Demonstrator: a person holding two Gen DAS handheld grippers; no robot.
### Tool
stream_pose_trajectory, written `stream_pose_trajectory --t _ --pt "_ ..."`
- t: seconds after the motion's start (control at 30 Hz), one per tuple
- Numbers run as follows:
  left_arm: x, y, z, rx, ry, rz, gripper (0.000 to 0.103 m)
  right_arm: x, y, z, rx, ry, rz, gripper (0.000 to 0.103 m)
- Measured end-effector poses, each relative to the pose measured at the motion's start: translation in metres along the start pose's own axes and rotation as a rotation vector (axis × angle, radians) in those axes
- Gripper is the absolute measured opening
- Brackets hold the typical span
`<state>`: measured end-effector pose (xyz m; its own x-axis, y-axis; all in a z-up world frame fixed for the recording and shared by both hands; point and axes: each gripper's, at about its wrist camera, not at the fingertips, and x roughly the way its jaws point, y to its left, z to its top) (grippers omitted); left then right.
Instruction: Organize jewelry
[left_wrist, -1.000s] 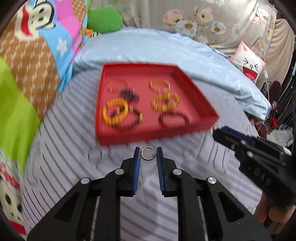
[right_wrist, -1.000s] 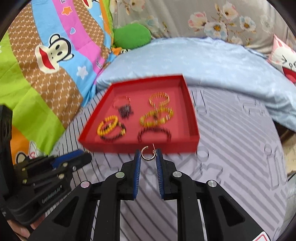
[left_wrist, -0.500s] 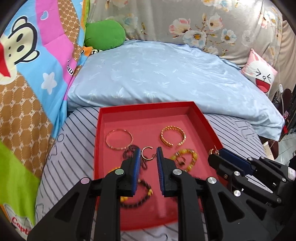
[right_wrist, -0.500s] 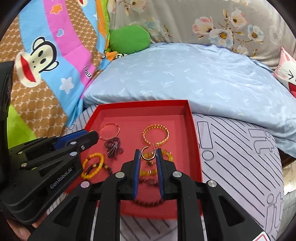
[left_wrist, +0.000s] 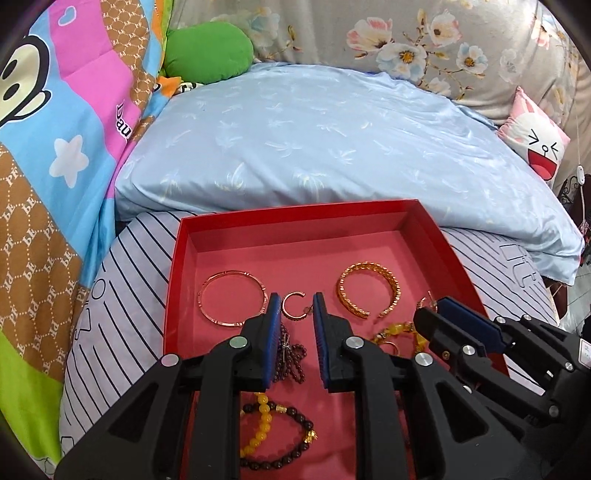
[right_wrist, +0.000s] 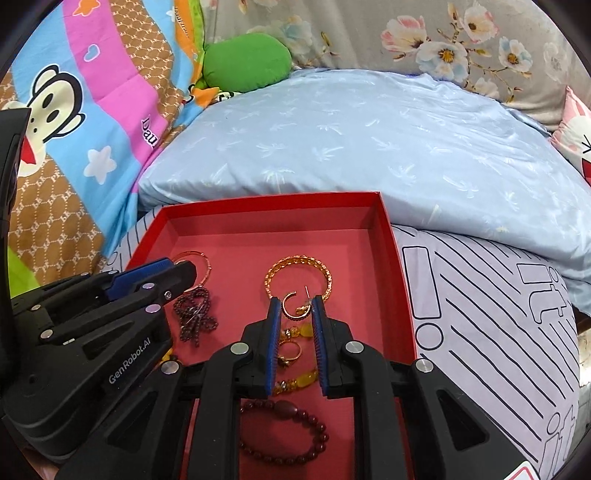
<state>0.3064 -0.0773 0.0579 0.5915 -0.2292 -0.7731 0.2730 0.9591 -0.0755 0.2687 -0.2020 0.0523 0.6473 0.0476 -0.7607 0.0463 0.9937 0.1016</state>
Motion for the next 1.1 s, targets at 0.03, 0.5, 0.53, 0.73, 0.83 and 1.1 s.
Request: stream_pose_trajectory --t 0.03,0.5,0.53,0.73,0.83,1.1 --pt "0.001 0.001 0.0 -0.004 0.002 0.0 0.018 0.001 0.0 0.0 0.001 0.002 0.002 0.017" --pt "-0.005 0.001 -0.006 -0.01 -0.001 0.043 0.035 -0.012 0.002 -0.006 -0.013 -0.021 -0.021 0.025" --pt "-0.007 0.001 -0.007 -0.01 -0.002 0.043 0.035 -0.014 0.002 -0.007 -0.011 -0.023 -0.02 0.025" --pt "-0.022 -0.003 -0.013 -0.004 -0.014 0.046 0.035 -0.03 0.002 -0.015 0.0 -0.036 -0.018 0.025" --pt "-0.03 -0.004 -0.019 -0.004 -0.016 0.051 0.036 -0.039 0.003 -0.021 0.005 -0.04 -0.016 0.025" --pt "-0.054 -0.009 -0.035 0.001 -0.029 0.087 0.048 -0.063 0.007 -0.04 0.006 -0.051 -0.029 0.026"
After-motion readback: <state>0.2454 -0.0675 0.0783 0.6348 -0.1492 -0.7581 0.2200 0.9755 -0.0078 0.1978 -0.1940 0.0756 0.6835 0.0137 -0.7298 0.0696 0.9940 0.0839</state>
